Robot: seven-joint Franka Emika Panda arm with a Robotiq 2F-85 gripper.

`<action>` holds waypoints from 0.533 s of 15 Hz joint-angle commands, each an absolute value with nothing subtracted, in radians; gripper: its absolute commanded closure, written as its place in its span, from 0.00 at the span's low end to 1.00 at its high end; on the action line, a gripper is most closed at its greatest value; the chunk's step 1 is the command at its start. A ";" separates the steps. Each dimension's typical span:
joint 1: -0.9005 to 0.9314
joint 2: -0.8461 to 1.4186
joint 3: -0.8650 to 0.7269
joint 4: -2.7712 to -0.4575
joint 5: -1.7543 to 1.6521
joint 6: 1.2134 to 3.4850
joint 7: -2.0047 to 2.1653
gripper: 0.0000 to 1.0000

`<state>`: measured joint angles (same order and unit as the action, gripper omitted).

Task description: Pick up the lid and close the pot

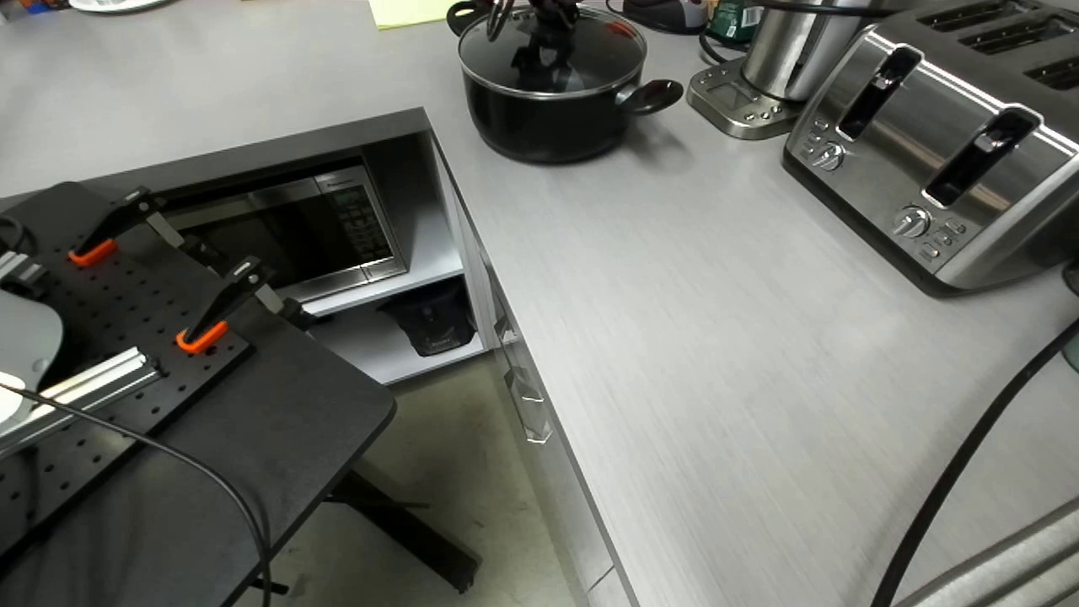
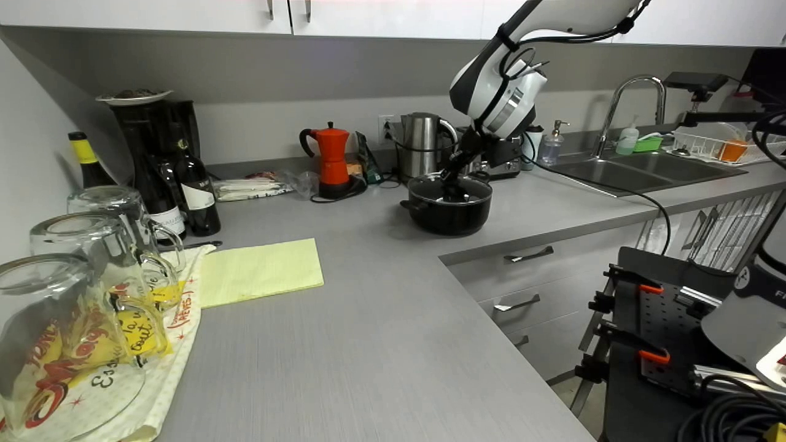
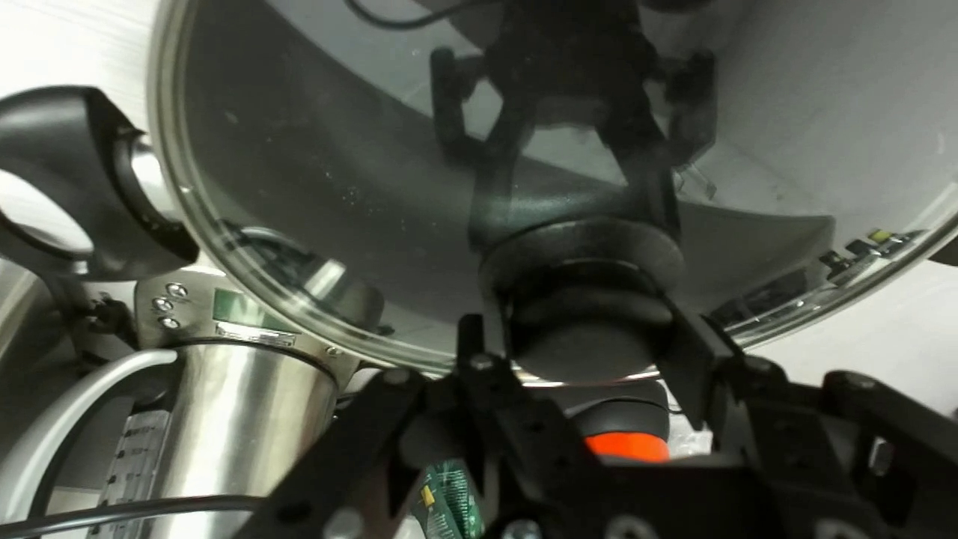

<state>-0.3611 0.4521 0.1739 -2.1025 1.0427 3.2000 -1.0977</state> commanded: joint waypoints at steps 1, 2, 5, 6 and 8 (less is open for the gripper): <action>-0.465 0.435 0.289 -2.096 1.097 3.179 -1.168 0.20; -0.505 0.412 0.338 -2.109 1.119 3.183 -1.193 0.14; -0.634 0.354 0.495 -2.141 1.205 3.195 -1.307 0.00; -0.677 0.324 0.548 -2.156 1.246 3.191 -1.353 0.00; -0.754 0.267 0.639 -2.186 1.335 3.163 -1.450 0.00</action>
<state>-0.6456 0.3734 0.5161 -2.1170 1.2185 3.1978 -1.3168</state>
